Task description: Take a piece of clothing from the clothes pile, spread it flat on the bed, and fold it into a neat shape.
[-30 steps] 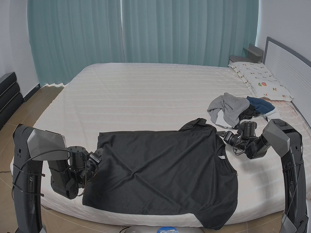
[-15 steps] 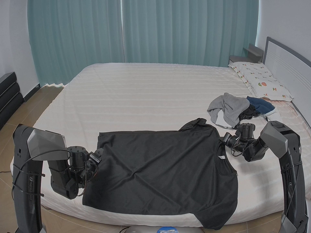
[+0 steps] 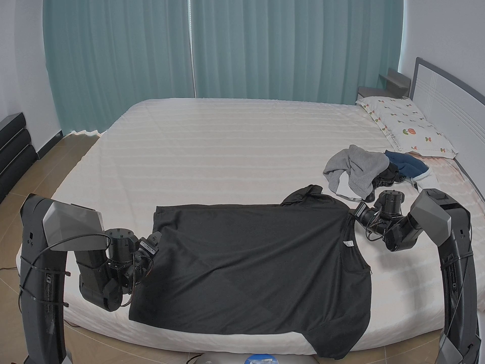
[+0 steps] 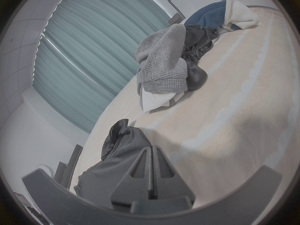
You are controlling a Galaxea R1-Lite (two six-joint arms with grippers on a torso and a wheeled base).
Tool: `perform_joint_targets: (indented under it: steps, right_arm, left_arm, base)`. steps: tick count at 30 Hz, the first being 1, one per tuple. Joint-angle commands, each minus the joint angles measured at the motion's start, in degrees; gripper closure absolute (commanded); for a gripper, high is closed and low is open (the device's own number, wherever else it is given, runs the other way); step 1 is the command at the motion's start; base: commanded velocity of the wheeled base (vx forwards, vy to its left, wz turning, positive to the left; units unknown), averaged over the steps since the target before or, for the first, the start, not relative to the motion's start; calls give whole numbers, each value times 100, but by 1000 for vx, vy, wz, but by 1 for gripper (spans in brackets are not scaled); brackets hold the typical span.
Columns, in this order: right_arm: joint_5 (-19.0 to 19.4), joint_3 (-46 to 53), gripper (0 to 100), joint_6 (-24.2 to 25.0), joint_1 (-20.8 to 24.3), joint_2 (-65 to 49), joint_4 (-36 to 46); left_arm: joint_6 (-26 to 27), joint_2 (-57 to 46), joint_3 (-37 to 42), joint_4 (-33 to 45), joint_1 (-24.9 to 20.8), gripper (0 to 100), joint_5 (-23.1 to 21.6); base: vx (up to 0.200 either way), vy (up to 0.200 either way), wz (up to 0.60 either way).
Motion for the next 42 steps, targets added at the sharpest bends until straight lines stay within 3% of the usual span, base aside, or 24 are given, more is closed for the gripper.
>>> perform_joint_targets:
  steps: [1, 6, 7, 14, 23, 27, 33, 40, 42]
  right_arm:
    - [-1, -6, 100, -6, 26, 38, -9]
    - [-27, -24, 100, -15, 26, 99, -9]
    - [-27, -24, 0, -24, 26, 99, -17]
    - [-27, 275, 0, 3, 17, -155, -193]
    - [34, 2261, 0, 152, 43, -1781, -316]
    - [34, 3316, 0, 214, 175, -2212, -553]
    - [52, 5478, 0, 240, 351, -2564, -2179]
    - [184, 6260, 0, 266, 430, -2432, -3058]
    - [386, 6418, 0, 539, 430, -2247, -3348]
  left_arm:
    - [-2, 8, 1, -3, -1, 0, 2]
    - [-2, 8, 1, -3, -1, 0, 2]
    - [-2, 8, 1, -3, -1, 0, 2]
    - [-2, -19, 18, -3, -1, 0, 2]
    - [-54, -335, 634, -425, -10, 0, -33]
    - [-54, -502, 801, -469, -10, 0, -42]
    - [-28, -643, 845, -425, -89, 0, -139]
    - [-11, -643, 827, -425, -168, 0, -490]
    - [165, -625, 827, -363, -159, 0, -763]
  base:
    - [0, 0, 0]
    - [0, 0, 0]
    - [0, 0, 0]
    - [0, 0, 0]
    - [0, 0, 0]
    - [-200, 0, 0]
    - [-200, 0, 0]
    - [-143, 0, 0]
    - [0, 0, 0]
